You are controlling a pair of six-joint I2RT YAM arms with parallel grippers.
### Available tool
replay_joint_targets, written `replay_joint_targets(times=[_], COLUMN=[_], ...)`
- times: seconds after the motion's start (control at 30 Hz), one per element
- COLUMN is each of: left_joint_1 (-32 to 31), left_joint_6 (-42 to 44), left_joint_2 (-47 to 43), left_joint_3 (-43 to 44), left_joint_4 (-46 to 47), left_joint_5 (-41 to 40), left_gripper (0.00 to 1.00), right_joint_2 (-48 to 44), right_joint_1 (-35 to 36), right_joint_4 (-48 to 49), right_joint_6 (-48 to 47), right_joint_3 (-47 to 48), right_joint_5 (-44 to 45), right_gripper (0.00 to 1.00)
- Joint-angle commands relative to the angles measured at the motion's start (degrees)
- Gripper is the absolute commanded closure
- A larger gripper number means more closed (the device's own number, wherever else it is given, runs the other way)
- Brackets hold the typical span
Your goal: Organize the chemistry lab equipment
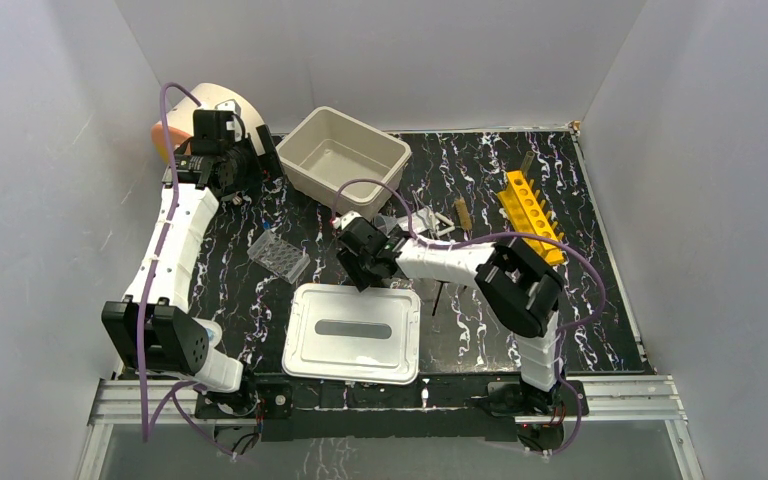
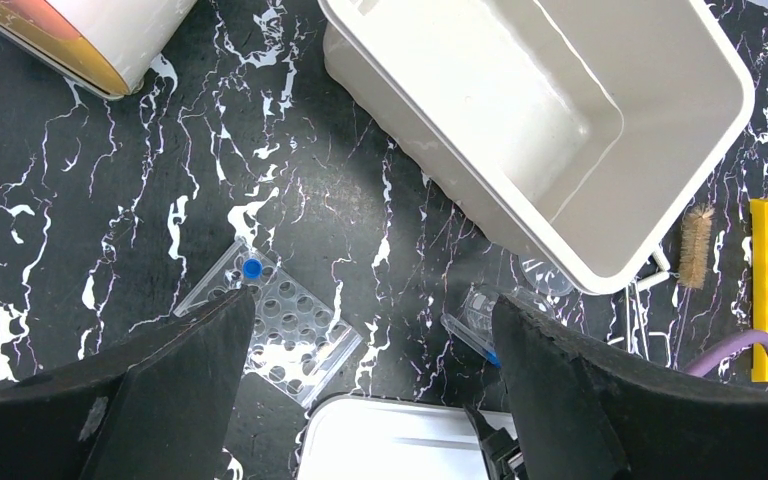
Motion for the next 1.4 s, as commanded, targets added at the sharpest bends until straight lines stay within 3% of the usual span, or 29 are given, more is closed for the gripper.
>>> replay_joint_targets(times=[0.0, 0.33, 0.63, 1.0, 1.37], left_joint_1=[0.33, 0.33, 0.34, 0.34, 0.34], left_joint_6=[-0.32, -0.63, -0.77, -1.92, -6.81], left_joint_2=[-2.42, -2.03, -2.27, -3.55, -8.47], left_joint_3=[0.2, 0.12, -0.08, -0.39, -3.04], left_joint_4=[-1.04, -0.95, -0.79, -1.04, 0.42], left_joint_5=[0.52, 1.4, 1.3, 0.32, -0.12], left_gripper=[0.12, 0.12, 0.12, 0.12, 0.17], right_joint_2=[0.05, 2.29, 3.69, 5.4, 10.49], right_joint_1=[-1.37, -2.41, -2.5, -2.23, -1.46], right_joint_4=[4.93, 7.98, 10.81, 10.8, 6.96], right_joint_6=[0.37, -1.73, -4.63, -7.37, -8.64], right_joint_3=[2.26, 2.15, 2.44, 4.66, 11.15], right_joint_5=[1.47, 0.54, -2.91, -4.14, -3.15], right_gripper=[0.34, 0.32, 0.4, 0.56, 0.58])
